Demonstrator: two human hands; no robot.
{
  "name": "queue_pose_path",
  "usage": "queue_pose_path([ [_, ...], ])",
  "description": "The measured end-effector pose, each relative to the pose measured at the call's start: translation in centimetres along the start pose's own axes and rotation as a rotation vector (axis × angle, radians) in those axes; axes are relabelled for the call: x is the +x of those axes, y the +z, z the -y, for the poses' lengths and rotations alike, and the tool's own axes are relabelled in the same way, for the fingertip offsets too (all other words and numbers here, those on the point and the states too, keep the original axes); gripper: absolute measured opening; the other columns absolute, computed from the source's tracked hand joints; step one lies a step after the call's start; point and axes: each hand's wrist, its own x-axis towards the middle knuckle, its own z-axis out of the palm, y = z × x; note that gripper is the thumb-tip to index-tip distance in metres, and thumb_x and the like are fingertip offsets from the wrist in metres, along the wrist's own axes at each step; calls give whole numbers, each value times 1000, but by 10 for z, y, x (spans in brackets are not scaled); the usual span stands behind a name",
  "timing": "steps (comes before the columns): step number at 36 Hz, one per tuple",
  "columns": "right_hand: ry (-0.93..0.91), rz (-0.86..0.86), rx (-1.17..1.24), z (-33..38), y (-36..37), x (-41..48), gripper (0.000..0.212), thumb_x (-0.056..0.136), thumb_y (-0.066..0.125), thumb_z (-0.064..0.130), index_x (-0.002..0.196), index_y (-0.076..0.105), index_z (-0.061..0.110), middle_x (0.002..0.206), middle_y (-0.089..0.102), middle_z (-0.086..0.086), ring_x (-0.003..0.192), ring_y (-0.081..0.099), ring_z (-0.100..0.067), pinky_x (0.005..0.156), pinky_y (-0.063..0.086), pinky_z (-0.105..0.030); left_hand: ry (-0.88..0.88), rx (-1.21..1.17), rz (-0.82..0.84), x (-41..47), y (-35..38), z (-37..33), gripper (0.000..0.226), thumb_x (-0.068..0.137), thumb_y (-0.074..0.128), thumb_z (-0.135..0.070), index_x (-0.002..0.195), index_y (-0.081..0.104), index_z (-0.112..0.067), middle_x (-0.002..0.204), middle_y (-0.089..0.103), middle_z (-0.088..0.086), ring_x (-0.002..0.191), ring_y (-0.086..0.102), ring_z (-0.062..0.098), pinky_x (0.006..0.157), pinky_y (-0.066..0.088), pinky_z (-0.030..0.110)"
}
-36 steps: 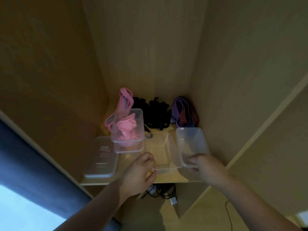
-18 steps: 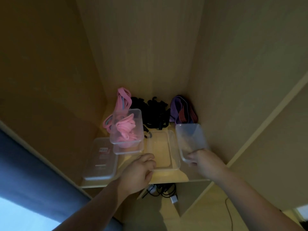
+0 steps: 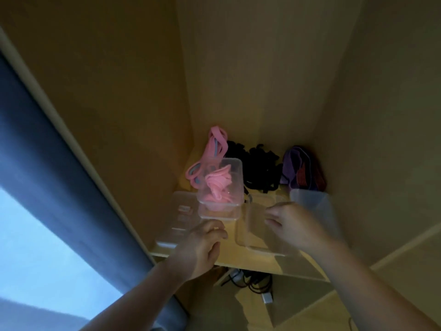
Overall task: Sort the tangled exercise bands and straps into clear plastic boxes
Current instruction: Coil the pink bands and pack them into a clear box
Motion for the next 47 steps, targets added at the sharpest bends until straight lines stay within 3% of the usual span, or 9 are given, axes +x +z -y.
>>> queue_pose_path([
  [9, -53, -105, 105, 14, -28, 50, 19, 90, 62, 25, 87, 69, 8, 81, 71, -4, 78, 66, -19, 71, 54, -39, -65, 51, -149, 40, -54, 9, 26, 85, 47, -27, 101, 66, -20, 100, 63, -5, 81, 61, 12, 67, 50, 23],
  [15, -25, -176, 242, 26, -49, 84, 17, 90, 64, 19, 97, 74, 8, 93, 73, -3, 85, 67, -15, 81, 55, -39, -177, 0, -183, 79, -69, 36, 25, 78, 50, -14, 93, 70, -13, 99, 66, 5, 89, 65, 21, 77, 45, 18],
  [22, 19, -163, 293, 40, -63, 137, 19, 90, 65, 19, 105, 73, 9, 100, 72, -4, 91, 65, -14, 86, 50, -28, -159, -95, -261, 112, -73, 65, 18, 77, 60, 1, 88, 70, -9, 88, 56, -5, 74, 54, 5, 70, 36, 0],
  [27, 76, -120, 438, 44, -58, 189, 15, 88, 66, 10, 98, 74, 4, 96, 72, -13, 85, 64, -16, 79, 46, -25, -270, -110, -256, 126, -73, 77, 20, 79, 54, -15, 91, 69, -11, 92, 62, 7, 74, 61, 23, 67, 50, 31],
  [31, 88, -75, 522, 41, -51, 235, 20, 89, 60, -4, 106, 66, -11, 107, 66, -24, 84, 62, -23, 68, 46, -13, -438, -36, -276, 149, -74, 83, 22, 83, 55, -9, 100, 69, -11, 97, 66, 9, 80, 63, 25, 71, 50, 31],
  [34, 79, 41, 482, 35, -40, 275, 27, 92, 54, -3, 118, 60, -8, 121, 61, -25, 113, 58, -34, 91, 44, -25, -480, -86, -350, 161, -74, 86, 25, 81, 56, -5, 101, 68, -10, 94, 71, 11, 83, 66, 29, 73, 50, 30],
  [38, 11, 138, 328, 30, -29, 313, 34, 94, 50, -5, 127, 55, -9, 131, 54, -26, 124, 51, -36, 81, 35, -7, -524, -66, -366, 170, -76, 93, 35, 75, 49, -15, 103, 69, -7, 99, 69, 14, 87, 66, 31, 77, 53, 36],
  [43, -166, 140, 348, 24, -6, 349, 26, 82, 49, -2, 99, 57, -20, 101, 54, -45, 80, 60, -17, 80, 46, -32, -526, 14, -375, 178, -76, 108, 17, 75, 59, -6, 91, 67, -6, 84, 67, 14, 76, 63, 31, 65, 50, 36],
  [47, -152, 214, 302, -9, 37, 395, 45, 72, 45, 31, 94, 70, 0, 99, 66, -23, 95, 62, -33, 90, 48, -43, -499, 78, -403, 181, -78, 110, 19, 77, 52, -11, 84, 67, -3, 79, 66, 16, 70, 61, 29, 61, 41, 35],
])
